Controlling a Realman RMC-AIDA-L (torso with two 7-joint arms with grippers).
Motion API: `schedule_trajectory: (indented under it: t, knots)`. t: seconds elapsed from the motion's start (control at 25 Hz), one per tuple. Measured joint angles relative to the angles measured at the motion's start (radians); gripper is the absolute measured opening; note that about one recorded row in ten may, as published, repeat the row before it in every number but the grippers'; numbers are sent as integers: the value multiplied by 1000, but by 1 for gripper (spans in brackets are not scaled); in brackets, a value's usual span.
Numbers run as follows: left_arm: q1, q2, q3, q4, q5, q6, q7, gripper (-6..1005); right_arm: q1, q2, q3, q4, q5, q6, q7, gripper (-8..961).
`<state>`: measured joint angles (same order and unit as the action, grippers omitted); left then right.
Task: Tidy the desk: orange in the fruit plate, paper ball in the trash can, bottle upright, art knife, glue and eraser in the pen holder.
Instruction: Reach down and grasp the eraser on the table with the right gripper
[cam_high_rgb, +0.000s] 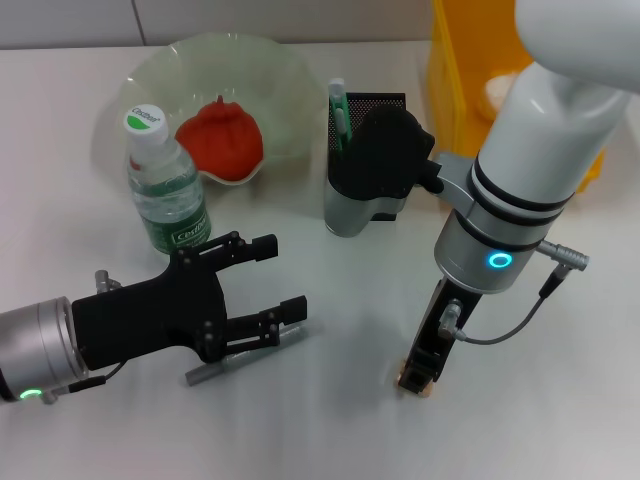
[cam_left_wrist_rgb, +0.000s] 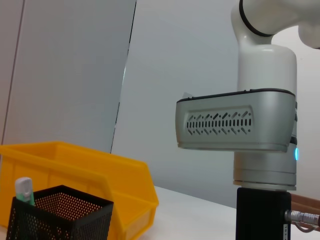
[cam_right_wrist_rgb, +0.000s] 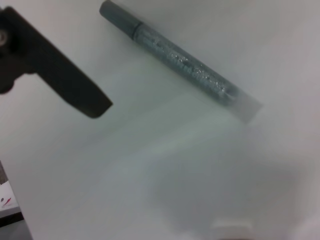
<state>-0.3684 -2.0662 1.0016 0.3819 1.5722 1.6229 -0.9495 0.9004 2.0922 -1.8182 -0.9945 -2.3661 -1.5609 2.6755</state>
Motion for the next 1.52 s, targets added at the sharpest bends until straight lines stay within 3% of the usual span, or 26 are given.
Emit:
schedule_trajectory:
  t: [1.52]
  knots:
    - [-1,-5,6,-6,0,-2,2,786,1,0,-52,16,27,25,4,293]
